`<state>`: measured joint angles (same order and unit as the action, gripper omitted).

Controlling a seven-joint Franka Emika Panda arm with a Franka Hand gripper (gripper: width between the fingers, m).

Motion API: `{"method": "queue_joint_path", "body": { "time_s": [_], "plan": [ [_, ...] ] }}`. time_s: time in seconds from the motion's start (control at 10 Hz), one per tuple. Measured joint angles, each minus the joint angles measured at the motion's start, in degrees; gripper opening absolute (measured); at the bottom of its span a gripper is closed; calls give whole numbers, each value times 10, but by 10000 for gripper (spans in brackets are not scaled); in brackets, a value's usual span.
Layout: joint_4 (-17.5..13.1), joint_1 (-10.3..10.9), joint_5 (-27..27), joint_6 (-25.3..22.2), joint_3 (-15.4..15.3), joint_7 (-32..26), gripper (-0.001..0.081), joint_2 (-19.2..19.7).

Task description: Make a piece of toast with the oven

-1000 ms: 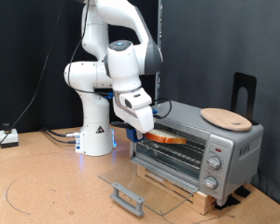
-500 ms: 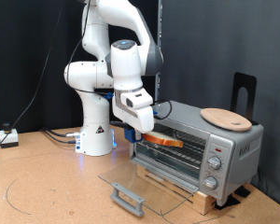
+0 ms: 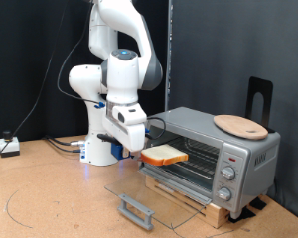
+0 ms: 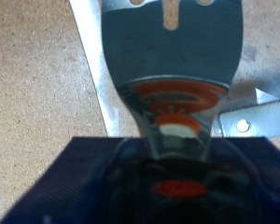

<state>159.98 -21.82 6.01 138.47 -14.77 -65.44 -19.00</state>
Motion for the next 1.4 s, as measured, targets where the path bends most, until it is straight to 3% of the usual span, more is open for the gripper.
{"method": "queue_joint_path", "body": {
  "time_s": [0.3,0.5,1.0,1.4],
  "plan": [
    [-5,-5,9,9,11,-15,394,10],
    [-8,0,42,9,14,-42,394,9],
    [-5,44,100,2,1,-61,394,-8],
    [-5,70,113,-5,-30,-18,394,-13]
  ]
}}
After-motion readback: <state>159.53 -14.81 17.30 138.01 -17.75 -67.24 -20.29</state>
